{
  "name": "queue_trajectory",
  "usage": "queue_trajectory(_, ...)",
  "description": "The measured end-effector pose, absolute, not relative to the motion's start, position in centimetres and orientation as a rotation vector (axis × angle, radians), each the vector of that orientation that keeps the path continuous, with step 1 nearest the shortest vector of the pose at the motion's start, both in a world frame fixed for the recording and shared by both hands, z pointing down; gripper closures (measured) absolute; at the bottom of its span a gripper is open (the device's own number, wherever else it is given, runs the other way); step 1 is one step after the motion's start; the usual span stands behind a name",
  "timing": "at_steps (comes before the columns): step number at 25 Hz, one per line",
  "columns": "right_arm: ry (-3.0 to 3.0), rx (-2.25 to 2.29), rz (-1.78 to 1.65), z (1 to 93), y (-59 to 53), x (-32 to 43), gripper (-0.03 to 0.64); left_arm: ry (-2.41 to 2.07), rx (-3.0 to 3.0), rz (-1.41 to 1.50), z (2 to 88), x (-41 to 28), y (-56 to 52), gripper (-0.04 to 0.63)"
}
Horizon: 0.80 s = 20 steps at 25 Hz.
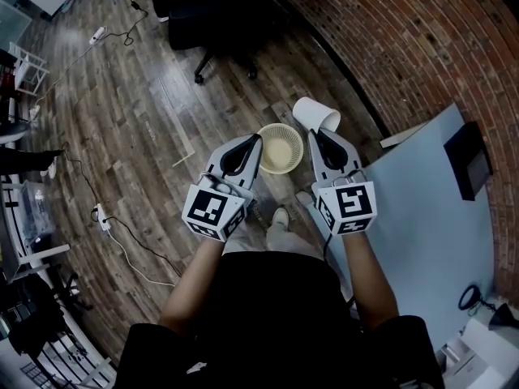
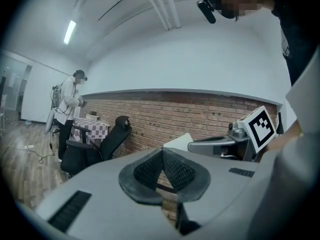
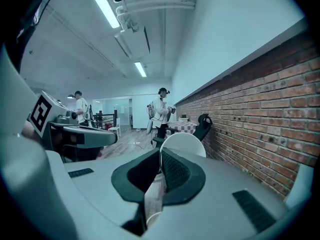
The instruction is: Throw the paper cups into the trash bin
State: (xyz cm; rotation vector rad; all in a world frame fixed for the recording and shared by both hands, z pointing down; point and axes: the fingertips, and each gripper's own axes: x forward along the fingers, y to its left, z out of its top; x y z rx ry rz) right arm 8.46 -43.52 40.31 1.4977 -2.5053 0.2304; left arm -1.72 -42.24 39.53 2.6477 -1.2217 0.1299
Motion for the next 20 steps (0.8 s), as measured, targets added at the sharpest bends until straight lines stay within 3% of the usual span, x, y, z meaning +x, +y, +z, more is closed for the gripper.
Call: queue_trajectory(20,-2.205,1.714,0.439,47.8,-49.5,3.5,0.6,-0.815,2.646,0.263,46.7,-6.2,-51.1,0.586)
